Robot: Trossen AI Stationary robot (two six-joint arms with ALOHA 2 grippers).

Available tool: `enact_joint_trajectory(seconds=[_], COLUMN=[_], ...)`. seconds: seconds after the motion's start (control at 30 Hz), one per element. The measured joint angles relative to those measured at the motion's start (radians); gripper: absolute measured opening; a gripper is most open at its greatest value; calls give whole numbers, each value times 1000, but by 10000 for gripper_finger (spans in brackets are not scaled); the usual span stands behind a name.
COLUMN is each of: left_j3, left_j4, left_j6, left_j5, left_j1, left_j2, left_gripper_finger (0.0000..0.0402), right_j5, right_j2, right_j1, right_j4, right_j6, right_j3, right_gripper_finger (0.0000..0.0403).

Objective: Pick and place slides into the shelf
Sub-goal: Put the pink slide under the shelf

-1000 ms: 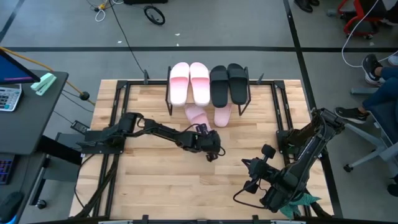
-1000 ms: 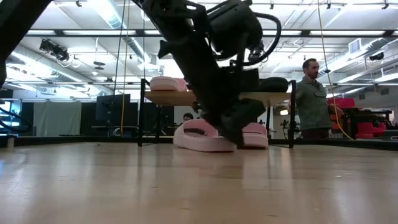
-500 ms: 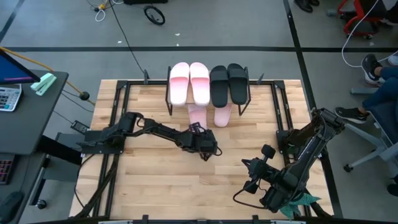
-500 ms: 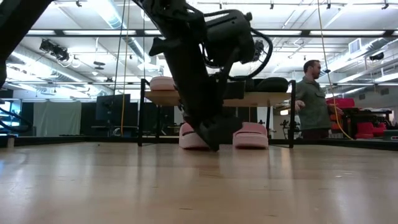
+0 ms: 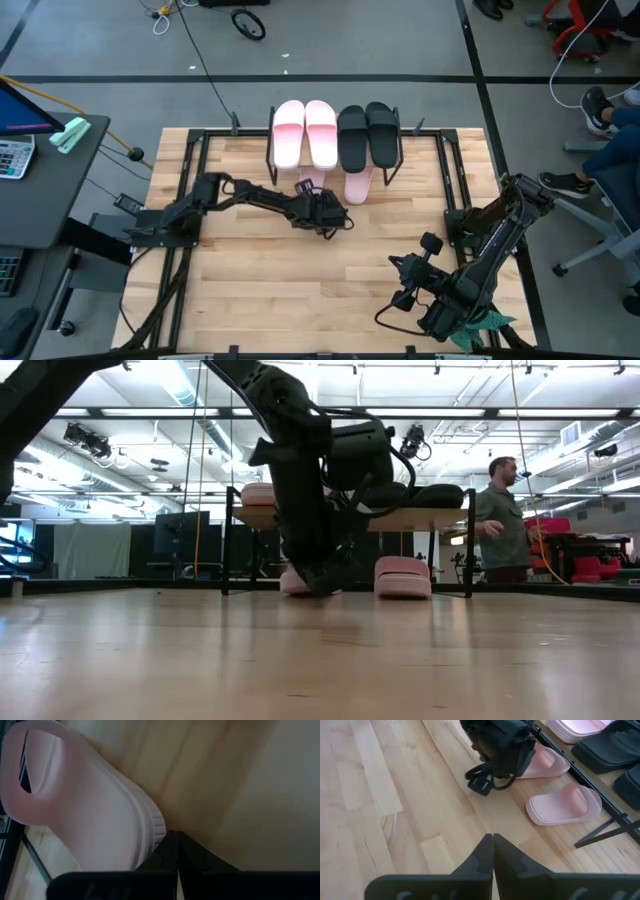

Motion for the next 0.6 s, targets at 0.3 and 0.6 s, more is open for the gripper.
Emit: enact_joint_trajectory(seconds=[0.3,0.6], left_j3=[0,1], left_j4=[22,-70], left_j6=[23,-48], left_j5=[-1,-38], left_j1=[2,-120], left_j2=[-1,-116], left_gripper_finger=[4,2], right_j5=[0,0], right_j2=[0,0], right_j1=[0,0], right_j4=[0,3], right_j6=[0,1], right_j3=[0,0], right_gripper_finger=[9,9])
